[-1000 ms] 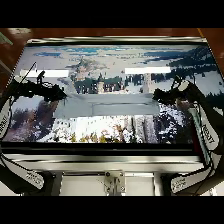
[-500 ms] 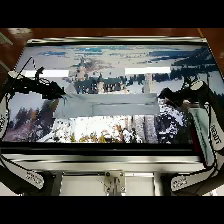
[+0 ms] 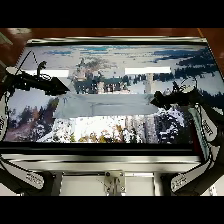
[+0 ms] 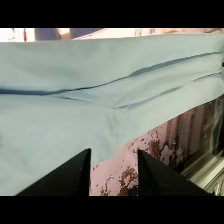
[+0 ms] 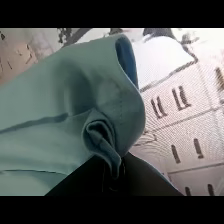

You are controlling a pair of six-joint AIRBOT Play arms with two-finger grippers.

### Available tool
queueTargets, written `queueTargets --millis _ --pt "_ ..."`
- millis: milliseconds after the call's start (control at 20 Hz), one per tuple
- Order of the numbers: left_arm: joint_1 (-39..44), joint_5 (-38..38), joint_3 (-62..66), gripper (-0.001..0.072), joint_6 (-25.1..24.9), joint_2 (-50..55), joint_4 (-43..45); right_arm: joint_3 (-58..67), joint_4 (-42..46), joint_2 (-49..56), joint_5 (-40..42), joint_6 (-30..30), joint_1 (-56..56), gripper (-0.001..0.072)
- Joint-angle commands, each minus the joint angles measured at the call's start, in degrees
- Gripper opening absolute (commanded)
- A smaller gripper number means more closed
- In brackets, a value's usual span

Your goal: Fold the shirts.

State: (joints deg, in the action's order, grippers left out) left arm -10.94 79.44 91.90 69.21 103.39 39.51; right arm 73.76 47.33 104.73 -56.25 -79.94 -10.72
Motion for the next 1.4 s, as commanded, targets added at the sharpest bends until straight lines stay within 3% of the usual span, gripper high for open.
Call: queueTargets --millis 0,250,500,700,1000,1150,1350 --pt "2.5 -0.1 0.0 0.0192 -1.3 -0.2 -2.5 0.1 -1.5 -4.0 -1.9 5.2 0.2 0.0066" --pt "13.2 -11.3 0.0 0.0043 -2.5 0.5 -2.5 0.1 -1.4 -20.3 -7.5 5.1 0.2 0.0066" --pt "28.4 -18.4 0.0 0.0042 0.1 4.0 -2.7 0.1 -1.4 -35.5 -10.9 -3.7 0.2 0.0066" --pt "37.8 -28.3 0.0 0.0042 1.6 4.3 -4.0 0.1 -1.4 -43.1 -15.8 -9.2 0.2 0.0066" --pt "50.4 -37.2 0.0 0.0042 1.5 10.2 -19.5 0.1 -1.4 -50.1 -18.1 -14.1 0.2 0.0066" --pt "51.3 -38.9 0.0 0.0041 -4.6 13.2 -32.5 0.1 -0.8 -50.8 -18.8 -14.9 0.2 0.0067" --pt "43.2 -36.3 0.0 0.0038 -7.1 10.1 -31.7 0.1 1.6 -48.5 -18.3 -15.0 0.7 0.0066"
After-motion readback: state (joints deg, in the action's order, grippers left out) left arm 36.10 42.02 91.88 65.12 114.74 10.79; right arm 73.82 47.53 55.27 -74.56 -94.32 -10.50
